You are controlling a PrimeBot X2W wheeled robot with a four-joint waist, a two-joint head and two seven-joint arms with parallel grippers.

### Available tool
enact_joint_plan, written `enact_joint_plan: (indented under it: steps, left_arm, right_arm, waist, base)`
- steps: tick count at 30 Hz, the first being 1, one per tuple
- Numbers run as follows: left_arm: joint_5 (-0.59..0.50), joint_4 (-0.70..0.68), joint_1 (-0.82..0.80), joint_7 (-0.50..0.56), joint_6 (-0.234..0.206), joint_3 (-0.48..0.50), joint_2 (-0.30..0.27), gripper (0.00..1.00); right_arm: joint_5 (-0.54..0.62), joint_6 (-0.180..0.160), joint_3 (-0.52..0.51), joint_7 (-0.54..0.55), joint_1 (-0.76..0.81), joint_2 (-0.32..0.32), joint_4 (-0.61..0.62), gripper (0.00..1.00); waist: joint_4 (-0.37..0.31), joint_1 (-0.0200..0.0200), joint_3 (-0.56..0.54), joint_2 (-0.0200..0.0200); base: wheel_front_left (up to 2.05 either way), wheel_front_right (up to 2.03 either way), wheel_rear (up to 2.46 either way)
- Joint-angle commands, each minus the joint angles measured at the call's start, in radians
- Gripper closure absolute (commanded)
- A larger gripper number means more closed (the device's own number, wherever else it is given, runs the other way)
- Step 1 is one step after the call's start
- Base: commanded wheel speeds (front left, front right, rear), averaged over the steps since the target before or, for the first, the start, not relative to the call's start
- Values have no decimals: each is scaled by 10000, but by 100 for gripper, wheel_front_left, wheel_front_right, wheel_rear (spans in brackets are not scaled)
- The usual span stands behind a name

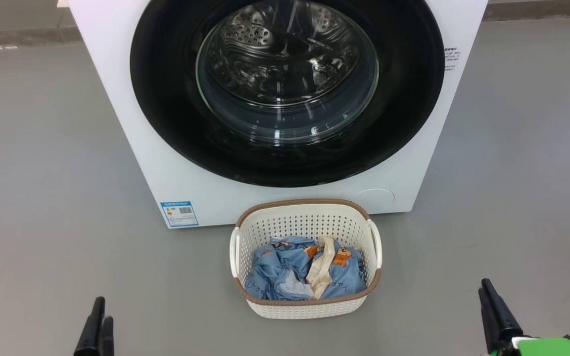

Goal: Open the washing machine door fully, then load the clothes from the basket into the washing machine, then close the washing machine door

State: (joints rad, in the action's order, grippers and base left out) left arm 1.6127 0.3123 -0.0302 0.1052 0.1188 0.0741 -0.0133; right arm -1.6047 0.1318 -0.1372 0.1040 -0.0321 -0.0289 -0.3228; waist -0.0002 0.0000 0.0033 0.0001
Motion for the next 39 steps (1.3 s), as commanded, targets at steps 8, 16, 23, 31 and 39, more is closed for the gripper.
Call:
enact_joint_plan:
  steps: [8, 16, 23, 31, 39]
  left_arm:
    - [-80, -285, -274, -271, 9, -150, -100, 0]
    - [-155, -388, -360, -477, 16, -276, -116, 0]
    - [-281, -496, -441, -688, 23, -403, -151, 0]
    - [-935, -584, -525, -930, 30, -485, -248, 0]
    - [-2244, -596, -562, -1166, 38, -355, -210, 0]
  right_arm:
    - [126, -1, 39, -200, -188, -82, 339, 0]
    - [215, -2, 92, -382, -227, -133, 461, 0]
    - [394, -2, 187, -603, -265, -231, 558, 0]
    - [927, -3, 379, -900, -361, -386, 550, 0]
    - [1839, -4, 568, -1161, -487, -531, 472, 0]
  waist:
    - [-1, 7, -7, -1]
    - [0, 1, 17, -1]
    - [6, 1, 24, -1]
    - [17, 1, 35, -1]
    - [51, 1, 7, -1]
  base:
    - [0, 0, 0]
    - [0, 0, 0]
    - [0, 0, 0]
    - [0, 0, 0]
    - [0, 0, 0]
